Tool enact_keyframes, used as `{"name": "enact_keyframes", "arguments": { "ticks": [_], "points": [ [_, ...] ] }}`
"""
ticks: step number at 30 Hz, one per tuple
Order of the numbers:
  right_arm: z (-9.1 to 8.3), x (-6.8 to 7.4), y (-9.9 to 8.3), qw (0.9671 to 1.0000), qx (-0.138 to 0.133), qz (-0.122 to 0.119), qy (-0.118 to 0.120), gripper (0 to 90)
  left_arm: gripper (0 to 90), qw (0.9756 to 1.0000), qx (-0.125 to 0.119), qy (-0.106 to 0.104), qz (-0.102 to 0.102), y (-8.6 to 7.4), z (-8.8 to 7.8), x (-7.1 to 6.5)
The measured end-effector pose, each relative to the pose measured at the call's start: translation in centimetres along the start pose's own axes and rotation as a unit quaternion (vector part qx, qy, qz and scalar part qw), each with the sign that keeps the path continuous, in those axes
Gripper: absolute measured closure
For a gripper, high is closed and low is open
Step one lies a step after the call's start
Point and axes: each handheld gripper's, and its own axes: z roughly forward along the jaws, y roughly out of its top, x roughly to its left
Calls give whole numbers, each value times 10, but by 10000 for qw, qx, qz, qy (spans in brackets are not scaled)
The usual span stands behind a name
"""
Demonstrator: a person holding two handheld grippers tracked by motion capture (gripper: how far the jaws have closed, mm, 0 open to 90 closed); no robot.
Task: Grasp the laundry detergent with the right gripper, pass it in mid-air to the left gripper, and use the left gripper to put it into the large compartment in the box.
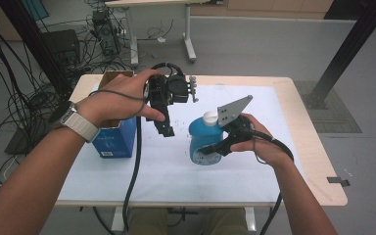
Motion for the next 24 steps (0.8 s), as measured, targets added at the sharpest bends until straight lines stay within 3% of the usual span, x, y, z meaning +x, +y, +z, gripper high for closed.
{"name": "enact_keyframes", "arguments": {
  "ticks": [24],
  "points": [
    [17,-6,16,9998,-61,-38,167,442,75,9996,173,-92,221,27,-13,1]
  ]
}}
